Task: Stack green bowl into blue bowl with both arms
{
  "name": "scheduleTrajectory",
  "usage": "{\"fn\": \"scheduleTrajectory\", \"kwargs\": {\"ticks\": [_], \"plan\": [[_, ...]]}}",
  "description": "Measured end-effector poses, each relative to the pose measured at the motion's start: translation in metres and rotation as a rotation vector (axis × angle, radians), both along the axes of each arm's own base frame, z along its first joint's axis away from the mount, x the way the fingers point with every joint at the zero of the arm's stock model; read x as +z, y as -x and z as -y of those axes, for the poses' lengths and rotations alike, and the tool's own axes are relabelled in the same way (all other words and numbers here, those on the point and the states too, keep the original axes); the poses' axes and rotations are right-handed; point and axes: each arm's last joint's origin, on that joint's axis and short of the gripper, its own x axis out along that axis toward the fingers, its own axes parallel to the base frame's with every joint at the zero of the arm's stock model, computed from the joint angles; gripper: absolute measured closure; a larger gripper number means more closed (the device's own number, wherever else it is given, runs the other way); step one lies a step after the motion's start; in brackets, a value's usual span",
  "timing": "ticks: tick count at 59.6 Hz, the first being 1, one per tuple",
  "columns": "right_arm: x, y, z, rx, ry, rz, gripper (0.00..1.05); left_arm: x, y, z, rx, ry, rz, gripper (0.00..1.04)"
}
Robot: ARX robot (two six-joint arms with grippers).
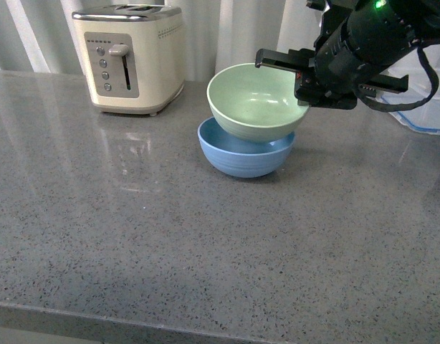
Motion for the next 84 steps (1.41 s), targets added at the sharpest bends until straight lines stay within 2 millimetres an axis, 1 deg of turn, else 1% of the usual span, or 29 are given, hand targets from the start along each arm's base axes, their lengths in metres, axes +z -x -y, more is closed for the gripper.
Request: {"fn": "scheduleTrajectory", "kwargs": {"ticks": [3, 6, 11, 13, 15, 18, 20, 24, 26, 29, 30, 31, 32, 33, 34, 37, 39, 40, 42, 44, 45, 49, 50, 52, 57, 67, 75, 84], "plan": [[-0.003, -0.003, -0.001, -0.002, 0.005, -0.005, 1.04, 0.000, 0.000, 0.000, 0.000, 0.000, 0.000, 0.07], [-0.007, -0.005, -0.003, -0.007, 0.013, -0.012, 0.99, 0.000, 0.000, 0.000, 0.000, 0.000, 0.000, 0.07], [-0.013, -0.007, -0.004, -0.011, 0.017, -0.024, 0.86, 0.000, 0.000, 0.000, 0.000, 0.000, 0.000, 0.07], [-0.015, -0.007, -0.005, -0.009, 0.016, -0.030, 0.79, 0.000, 0.000, 0.000, 0.000, 0.000, 0.000, 0.07], [-0.015, -0.007, -0.005, -0.008, 0.013, -0.032, 0.76, 0.000, 0.000, 0.000, 0.000, 0.000, 0.000, 0.07], [-0.014, -0.007, -0.005, -0.012, 0.006, -0.024, 0.67, 0.000, 0.000, 0.000, 0.000, 0.000, 0.000, 0.07], [-0.013, -0.006, -0.005, -0.013, -0.001, -0.011, 0.63, 0.000, 0.000, 0.000, 0.000, 0.000, 0.000, 0.07], [-0.007, -0.001, -0.003, -0.007, -0.047, 0.041, 0.53, 0.000, 0.000, 0.000, 0.000, 0.000, 0.000, 0.07], [-0.004, 0.002, -0.002, -0.003, -0.065, 0.068, 0.49, 0.000, 0.000, 0.000, 0.000, 0.000, 0.000, 0.07], [0.009, 0.015, 0.005, 0.032, -0.139, 0.190, 0.39, 0.000, 0.000, 0.000, 0.000, 0.000, 0.000, 0.07], [0.014, 0.021, 0.008, 0.040, -0.171, 0.235, 0.35, 0.000, 0.000, 0.000, 0.000, 0.000, 0.000, 0.07], [0.021, 0.031, 0.011, 0.045, -0.201, 0.292, 0.30, 0.000, 0.000, 0.000, 0.000, 0.000, 0.000, 0.07], [0.028, 0.037, 0.014, 0.026, -0.201, 0.362, 0.29, 0.000, 0.000, 0.000, 0.000, 0.000, 0.000, 0.07], [0.035, 0.043, 0.017, -0.008, -0.174, 0.433, 0.32, 0.000, 0.000, 0.000, 0.000, 0.000, 0.000, 0.07], [0.043, 0.052, 0.022, -0.056, -0.138, 0.530, 0.37, 0.000, 0.000, 0.000, 0.000, 0.000, 0.000, 0.07], [0.050, 0.065, 0.031, -0.121, -0.055, 0.632, 0.44, 0.000, 0.000, 0.000, -0.002, 0.000, 0.000, 0.07], [0.050, 0.078, 0.041, -0.137, -0.004, 0.687, 0.51, 0.000, 0.000, 0.000, -0.002, 0.000, 0.000, 0.07], [0.050, 0.081, 0.043, -0.135, 0.016, 0.695, 0.53, 0.000, 0.000, 0.000, -0.002, 0.000, 0.001, 0.07], [0.045, 0.090, 0.050, -0.137, 0.049, 0.707, 0.58, 0.000, 0.000, 0.000, 0.000, 0.000, 0.000, 0.07], [0.035, 0.101, 0.058, -0.132, 0.085, 0.700, 0.65, 0.000, 0.000, 0.000, 0.000, 0.000, 0.000, 0.07], [0.032, 0.104, 0.060, -0.133, 0.090, 0.696, 0.67, 0.000, 0.000, 0.000, 0.000, 0.000, 0.000, 0.07], [0.005, 0.126, 0.075, -0.119, 0.144, 0.646, 0.83, 0.000, 0.000, 0.000, 0.000, 0.000, 0.000, 0.07], [0.002, 0.129, 0.077, -0.118, 0.146, 0.642, 0.85, 0.000, 0.000, 0.000, 0.000, 0.000, 0.000, 0.07], [-0.005, 0.139, 0.082, -0.114, 0.156, 0.632, 0.92, 0.000, 0.000, 0.000, 0.000, 0.000, 0.000, 0.07], [-0.011, 0.157, 0.091, -0.109, 0.167, 0.636, 1.04, 0.000, 0.000, 0.000, 0.000, 0.000, 0.000, 0.07], [-0.021, 0.189, 0.103, -0.103, 0.166, 0.647, 1.04, 0.000, 0.000, 0.000, 0.000, 0.000, 0.000, 0.07], [-0.031, 0.210, 0.112, -0.109, 0.171, 0.633, 1.04, 0.000, 0.000, 0.000, 0.000, 0.000, 0.000, 0.07], [-0.037, 0.233, 0.118, -0.107, 0.169, 0.641, 1.04, 0.000, 0.000, 0.000, 0.000, 0.000, 0.000, 0.07]]}}
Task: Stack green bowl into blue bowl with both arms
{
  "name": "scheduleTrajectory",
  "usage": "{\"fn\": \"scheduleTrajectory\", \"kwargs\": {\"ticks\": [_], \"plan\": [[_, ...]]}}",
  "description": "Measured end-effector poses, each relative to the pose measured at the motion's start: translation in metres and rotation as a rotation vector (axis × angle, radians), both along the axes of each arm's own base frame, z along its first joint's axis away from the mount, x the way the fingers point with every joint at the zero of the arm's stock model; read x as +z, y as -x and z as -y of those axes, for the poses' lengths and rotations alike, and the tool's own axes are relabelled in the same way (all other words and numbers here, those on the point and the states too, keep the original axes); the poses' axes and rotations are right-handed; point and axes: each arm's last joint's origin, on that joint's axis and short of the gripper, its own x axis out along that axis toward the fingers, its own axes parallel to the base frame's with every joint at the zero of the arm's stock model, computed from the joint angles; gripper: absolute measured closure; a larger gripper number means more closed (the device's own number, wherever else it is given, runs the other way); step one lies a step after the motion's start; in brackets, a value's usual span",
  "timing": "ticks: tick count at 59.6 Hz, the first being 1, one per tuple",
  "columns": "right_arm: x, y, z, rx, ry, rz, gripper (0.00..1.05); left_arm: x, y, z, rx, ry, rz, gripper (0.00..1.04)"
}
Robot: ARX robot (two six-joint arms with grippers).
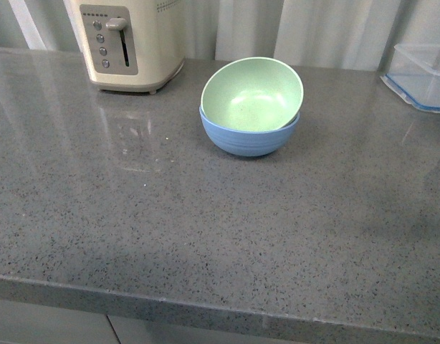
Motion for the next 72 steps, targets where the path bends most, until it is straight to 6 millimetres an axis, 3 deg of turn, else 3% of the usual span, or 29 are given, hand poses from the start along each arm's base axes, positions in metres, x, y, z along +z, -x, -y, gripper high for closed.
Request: {"fn": "scheduleTrajectory", "kwargs": {"ticks": [12, 31, 72], "plan": [[-0.008, 0.025, 0.014, -0.006, -0.001, -0.005, 1.04, 0.000, 0.000, 0.000, 0.000, 0.000, 0.000, 0.07], [-0.024, 0.051, 0.014, -0.002, -0.001, -0.015, 1.04, 0.000, 0.000, 0.000, 0.000, 0.000, 0.000, 0.07], [-0.016, 0.078, 0.014, -0.002, -0.001, 0.014, 1.04, 0.000, 0.000, 0.000, 0.000, 0.000, 0.000, 0.07]]}}
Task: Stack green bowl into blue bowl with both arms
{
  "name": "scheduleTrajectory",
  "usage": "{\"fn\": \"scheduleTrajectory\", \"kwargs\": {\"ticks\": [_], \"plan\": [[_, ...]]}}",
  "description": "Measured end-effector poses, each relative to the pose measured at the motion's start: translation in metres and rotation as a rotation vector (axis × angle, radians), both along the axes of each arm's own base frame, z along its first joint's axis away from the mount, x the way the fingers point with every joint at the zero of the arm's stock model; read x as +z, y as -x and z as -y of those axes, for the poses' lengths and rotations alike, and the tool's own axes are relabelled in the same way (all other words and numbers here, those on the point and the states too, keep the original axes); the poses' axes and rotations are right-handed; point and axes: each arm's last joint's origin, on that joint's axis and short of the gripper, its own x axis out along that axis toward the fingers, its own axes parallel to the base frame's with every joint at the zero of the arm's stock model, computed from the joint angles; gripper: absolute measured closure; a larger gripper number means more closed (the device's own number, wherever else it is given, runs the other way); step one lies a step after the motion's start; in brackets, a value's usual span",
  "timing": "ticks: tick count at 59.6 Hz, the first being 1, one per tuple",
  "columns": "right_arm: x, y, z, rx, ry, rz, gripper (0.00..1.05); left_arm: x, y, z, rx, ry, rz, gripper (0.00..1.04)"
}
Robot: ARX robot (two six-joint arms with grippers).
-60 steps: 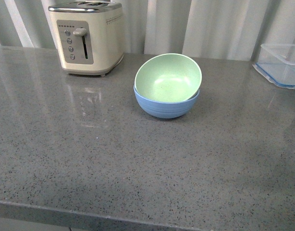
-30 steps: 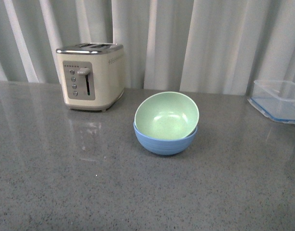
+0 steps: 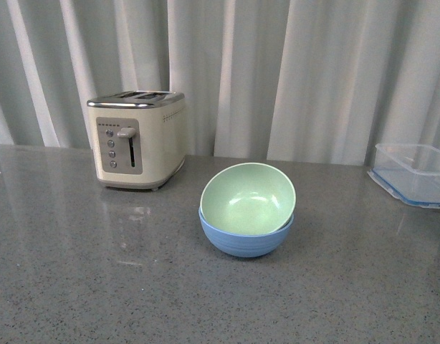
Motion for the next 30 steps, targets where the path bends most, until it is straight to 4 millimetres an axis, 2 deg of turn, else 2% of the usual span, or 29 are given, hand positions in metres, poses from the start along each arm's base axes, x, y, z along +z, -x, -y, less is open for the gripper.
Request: {"fn": "scheduleTrajectory", "kwargs": {"ticks": [30], "plan": [[0.000, 0.012, 0.000, 0.000, 0.000, 0.002, 1.04, 0.000, 0.000, 0.000, 0.000, 0.000, 0.000, 0.07]]}}
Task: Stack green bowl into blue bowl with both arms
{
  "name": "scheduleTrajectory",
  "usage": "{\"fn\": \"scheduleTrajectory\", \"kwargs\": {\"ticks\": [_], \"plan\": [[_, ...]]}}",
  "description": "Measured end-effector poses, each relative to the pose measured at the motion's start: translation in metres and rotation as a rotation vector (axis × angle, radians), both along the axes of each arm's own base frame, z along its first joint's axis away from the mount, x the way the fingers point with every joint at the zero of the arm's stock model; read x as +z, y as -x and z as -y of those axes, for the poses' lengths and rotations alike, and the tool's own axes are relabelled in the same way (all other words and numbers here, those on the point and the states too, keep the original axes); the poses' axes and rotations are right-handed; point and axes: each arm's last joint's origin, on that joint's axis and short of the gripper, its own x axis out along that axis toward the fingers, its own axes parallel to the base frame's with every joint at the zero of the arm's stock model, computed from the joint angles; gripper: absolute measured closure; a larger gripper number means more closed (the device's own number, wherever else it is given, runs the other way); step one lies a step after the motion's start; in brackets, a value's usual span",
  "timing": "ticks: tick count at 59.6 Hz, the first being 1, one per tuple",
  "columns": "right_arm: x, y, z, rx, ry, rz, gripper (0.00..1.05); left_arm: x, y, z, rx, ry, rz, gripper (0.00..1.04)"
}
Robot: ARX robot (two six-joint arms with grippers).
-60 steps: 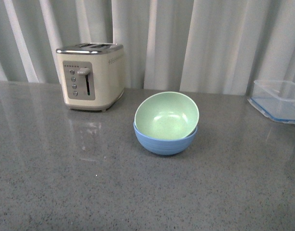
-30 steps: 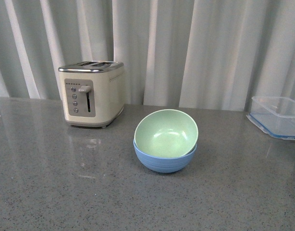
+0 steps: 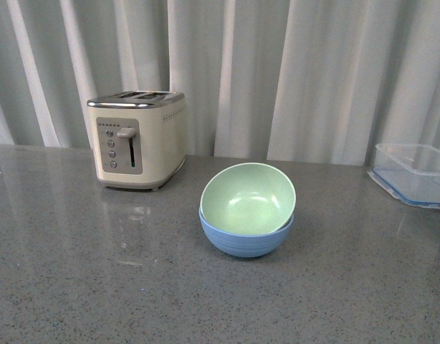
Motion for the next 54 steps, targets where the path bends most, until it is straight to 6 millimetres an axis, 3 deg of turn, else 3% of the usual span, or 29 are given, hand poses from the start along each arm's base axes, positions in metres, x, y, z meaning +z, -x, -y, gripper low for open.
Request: {"fn": "scheduleTrajectory", "kwargs": {"ticks": [18, 33, 47, 54], "plan": [[-0.0028, 0.0105, -0.0001, 0.003, 0.001, -0.006, 1.04, 0.0000, 0.0000, 0.0000, 0.000, 0.000, 0.000, 0.07], [-0.0028, 0.0105, -0.0001, 0.003, 0.001, -0.006, 0.52, 0.0000, 0.0000, 0.0000, 0.000, 0.000, 0.000, 0.07], [-0.0028, 0.0105, -0.0001, 0.003, 0.001, -0.006, 0.11, 0.0000, 0.0000, 0.0000, 0.000, 0.000, 0.000, 0.07], [-0.0028, 0.0105, -0.0001, 0.003, 0.001, -0.006, 0.10, 0.0000, 0.0000, 0.0000, 0.000, 0.000, 0.000, 0.07]]}}
